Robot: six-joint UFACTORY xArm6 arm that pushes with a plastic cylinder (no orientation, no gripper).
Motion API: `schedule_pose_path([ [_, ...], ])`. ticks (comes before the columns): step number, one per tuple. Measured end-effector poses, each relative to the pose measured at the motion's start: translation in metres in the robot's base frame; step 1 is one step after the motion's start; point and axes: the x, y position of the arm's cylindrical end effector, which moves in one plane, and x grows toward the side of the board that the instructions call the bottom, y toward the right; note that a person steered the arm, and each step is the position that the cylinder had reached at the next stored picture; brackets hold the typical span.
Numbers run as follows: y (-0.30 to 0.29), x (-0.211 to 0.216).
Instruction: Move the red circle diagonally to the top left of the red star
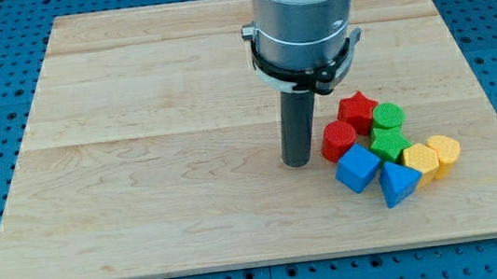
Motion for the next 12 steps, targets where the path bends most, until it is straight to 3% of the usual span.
schedule_pose_path([
  [7,-0.016,-0.001],
  [8,-0.075,0.020],
  [9,-0.080,0.058],
  [10,-0.005,0.063],
  [12,0.006,0.062],
])
